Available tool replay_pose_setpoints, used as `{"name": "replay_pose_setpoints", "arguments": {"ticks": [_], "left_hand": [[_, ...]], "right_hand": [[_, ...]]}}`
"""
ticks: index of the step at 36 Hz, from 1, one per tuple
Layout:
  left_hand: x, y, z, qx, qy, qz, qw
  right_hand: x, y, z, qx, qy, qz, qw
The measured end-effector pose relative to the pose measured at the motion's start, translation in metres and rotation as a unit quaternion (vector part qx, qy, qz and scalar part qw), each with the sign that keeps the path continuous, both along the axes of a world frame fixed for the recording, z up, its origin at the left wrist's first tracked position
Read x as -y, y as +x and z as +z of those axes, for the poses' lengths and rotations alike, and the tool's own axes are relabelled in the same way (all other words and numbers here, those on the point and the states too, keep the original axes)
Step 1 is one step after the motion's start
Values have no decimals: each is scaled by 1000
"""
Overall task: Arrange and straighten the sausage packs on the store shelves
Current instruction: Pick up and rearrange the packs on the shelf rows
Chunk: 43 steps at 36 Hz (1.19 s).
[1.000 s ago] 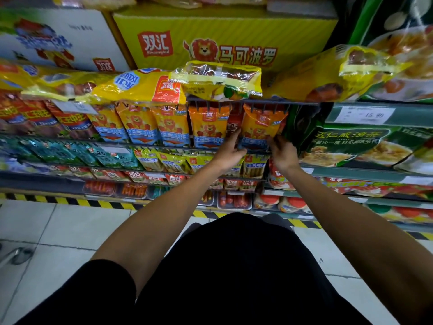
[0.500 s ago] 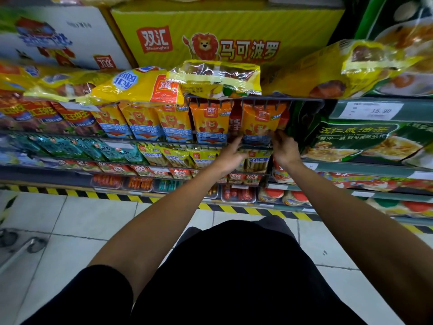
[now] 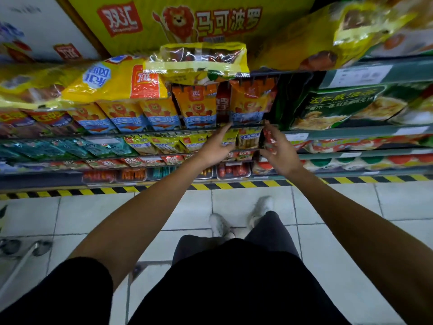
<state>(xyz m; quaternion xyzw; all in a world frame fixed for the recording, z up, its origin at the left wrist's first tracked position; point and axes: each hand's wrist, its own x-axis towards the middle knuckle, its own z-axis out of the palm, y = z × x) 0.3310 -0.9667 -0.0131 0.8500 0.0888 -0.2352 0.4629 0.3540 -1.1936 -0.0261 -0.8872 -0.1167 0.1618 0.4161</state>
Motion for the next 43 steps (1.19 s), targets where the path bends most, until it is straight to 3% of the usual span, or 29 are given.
{"name": "replay_pose_setpoints", "arguments": {"ticks": [5,12,26,43], "left_hand": [[-9,-15,9,1,18,15,1000],[-22,-50,28,31,55,18,998],[-1,-107,101,134,138,26,981],[30,-85,149,251,159,-67,952]], "right_hand": [[19,-15,22,-20,4,-16,1000],[42,-12,49,8,-67,51,996],[63,-41,109,34,-42,102,993],[73,-36,177,80,21,13,996]]}}
